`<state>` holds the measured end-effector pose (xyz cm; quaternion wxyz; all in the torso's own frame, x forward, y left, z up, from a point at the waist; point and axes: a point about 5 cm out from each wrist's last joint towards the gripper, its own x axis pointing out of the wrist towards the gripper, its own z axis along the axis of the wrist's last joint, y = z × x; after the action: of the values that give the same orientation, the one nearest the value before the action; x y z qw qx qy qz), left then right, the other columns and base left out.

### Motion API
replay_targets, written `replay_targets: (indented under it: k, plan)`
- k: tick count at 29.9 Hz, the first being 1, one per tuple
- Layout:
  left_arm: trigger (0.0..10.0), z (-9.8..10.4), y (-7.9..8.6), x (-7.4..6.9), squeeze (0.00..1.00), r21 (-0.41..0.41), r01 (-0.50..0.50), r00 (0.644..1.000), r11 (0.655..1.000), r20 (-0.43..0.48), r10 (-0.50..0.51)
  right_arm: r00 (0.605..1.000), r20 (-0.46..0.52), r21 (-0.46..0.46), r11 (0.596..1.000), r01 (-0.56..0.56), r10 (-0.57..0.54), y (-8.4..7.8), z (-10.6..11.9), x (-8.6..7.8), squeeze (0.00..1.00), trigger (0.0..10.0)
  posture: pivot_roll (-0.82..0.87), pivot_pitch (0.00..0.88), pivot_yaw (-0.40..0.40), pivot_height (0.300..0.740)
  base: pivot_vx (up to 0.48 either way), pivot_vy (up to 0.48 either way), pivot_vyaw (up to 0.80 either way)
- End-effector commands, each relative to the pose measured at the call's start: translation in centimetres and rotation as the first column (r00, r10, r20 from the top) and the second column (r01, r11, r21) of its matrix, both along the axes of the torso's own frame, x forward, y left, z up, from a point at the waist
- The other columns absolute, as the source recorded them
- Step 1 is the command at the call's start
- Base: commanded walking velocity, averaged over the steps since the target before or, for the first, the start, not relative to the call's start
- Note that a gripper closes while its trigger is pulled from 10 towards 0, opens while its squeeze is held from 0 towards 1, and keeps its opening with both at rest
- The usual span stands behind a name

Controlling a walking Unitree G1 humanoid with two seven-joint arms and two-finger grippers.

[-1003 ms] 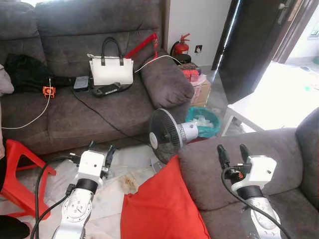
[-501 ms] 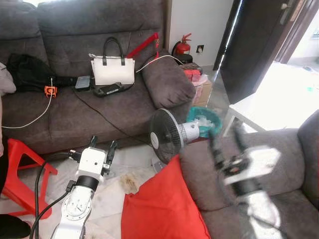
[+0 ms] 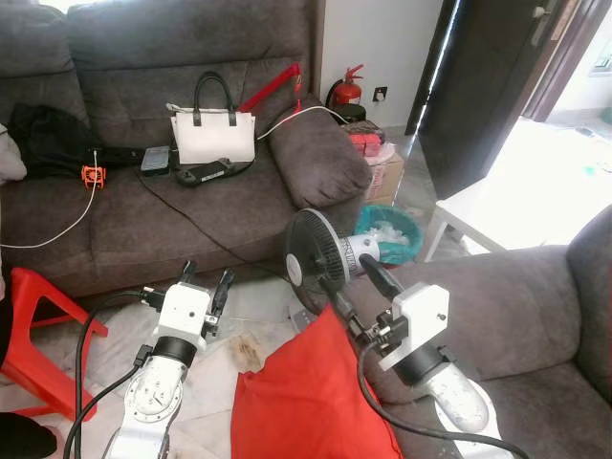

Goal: Move the pillow to the sofa from floor

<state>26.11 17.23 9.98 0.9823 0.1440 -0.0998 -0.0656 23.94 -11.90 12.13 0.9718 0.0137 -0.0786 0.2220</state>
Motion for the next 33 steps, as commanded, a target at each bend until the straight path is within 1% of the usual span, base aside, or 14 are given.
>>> replay_targets:
  k: [1,3,4,6,7,8,9,14,17,18,21,25,30,33]
  plan:
    - [10.0,0.2,-0.2,-0.1,0.00,0.019,0.006,1.000,1.000,0.004,-0.006,0.993,-0.016,0.004,0.993,0.118,-0.118,-2.3,-0.4,0.4,0.00,10.0,0.13,0.000,-0.042,0.740,0.000,0.000,0.00]
    - [10.0,0.1,-0.1,-0.1,0.00,0.021,0.005,1.000,1.000,0.002,-0.005,0.972,-0.037,0.003,0.973,0.231,-0.230,-4.8,-0.9,0.8,0.00,10.0,0.13,0.000,-0.045,0.740,0.000,0.000,0.00]
    - [10.0,0.1,-0.1,-0.1,0.00,0.021,0.005,1.000,1.000,0.002,-0.005,0.972,-0.037,0.003,0.973,0.231,-0.230,-4.8,-0.9,0.8,0.00,10.0,0.13,0.000,-0.045,0.740,0.000,0.000,0.00]
    - [10.0,0.1,0.0,-0.1,0.00,0.020,-0.001,1.000,1.000,0.002,0.001,0.950,-0.046,-0.010,0.951,0.310,-0.310,-6.7,-1.2,0.9,0.00,10.0,0.13,0.000,-0.047,0.740,0.000,0.000,0.00]
    - [10.0,0.1,0.0,-0.1,0.00,0.020,-0.001,1.000,1.000,0.002,0.001,0.950,-0.046,-0.010,0.951,0.310,-0.310,-6.7,-1.2,0.9,0.00,10.0,0.13,0.000,-0.047,0.740,0.000,0.000,0.00]
    - [10.0,0.1,0.1,-0.1,0.00,0.016,-0.007,1.000,1.000,0.000,0.007,0.929,-0.069,-0.039,0.932,0.361,-0.363,-8.0,-1.9,0.9,0.00,10.0,0.14,0.000,-0.052,0.740,0.000,0.000,0.00]
    - [10.0,0.1,0.1,-0.1,0.00,0.015,-0.008,1.000,1.000,0.000,0.008,0.923,-0.078,-0.045,0.926,0.375,-0.377,-8.4,-2.1,0.9,0.00,10.0,0.14,0.000,-0.052,0.740,0.000,0.000,0.00]
    - [10.0,0.4,-0.1,0.2,0.00,-0.009,-0.004,1.000,1.000,0.003,0.004,0.920,-0.091,-0.050,0.924,0.378,-0.381,-8.3,-2.5,0.8,0.00,10.0,0.14,0.000,-0.056,0.740,0.000,0.000,0.00]
    - [10.0,1.3,-2.6,0.5,0.00,-0.003,0.135,0.991,0.991,0.011,-0.135,0.918,-0.093,-0.052,0.923,0.382,-0.385,-8.1,-2.7,1.0,0.00,10.0,0.15,0.000,-0.054,0.740,0.000,0.000,0.00]
    - [10.0,1.3,-2.6,0.5,0.00,-0.003,0.135,0.991,0.991,0.011,-0.135,0.918,-0.093,-0.052,0.923,0.382,-0.385,-8.1,-2.7,1.0,0.00,10.0,0.15,0.000,-0.054,0.740,0.000,0.000,0.00]
    - [10.0,2.2,-6.1,0.3,0.00,-0.041,0.286,0.958,0.957,0.018,-0.286,0.916,-0.089,-0.046,0.920,0.390,-0.392,-8.1,-2.8,1.1,0.00,10.0,0.14,0.000,-0.048,0.740,0.000,0.000,0.00]
    - [10.0,2.3,-8.0,-0.3,0.00,-0.022,0.384,0.923,0.923,0.013,-0.383,0.915,-0.087,-0.042,0.919,0.392,-0.394,-8.1,-2.8,1.1,0.00,10.0,0.13,0.000,-0.047,0.740,0.000,0.000,0.00]
    - [10.0,2.2,-8.8,-0.8,0.00,-0.006,0.436,0.900,0.900,0.004,-0.436,0.916,-0.086,-0.040,0.920,0.390,-0.392,-8.0,-2.9,1.1,0.00,10.0,0.14,0.000,-0.047,0.740,0.000,0.000,0.00]
    - [10.0,2.1,-10.2,-1.7,0.00,0.015,0.524,0.852,0.852,-0.017,-0.524,0.921,-0.082,-0.037,0.924,0.380,-0.382,-7.7,-2.8,1.2,0.00,10.0,0.14,0.000,-0.047,0.740,0.000,0.000,0.00]
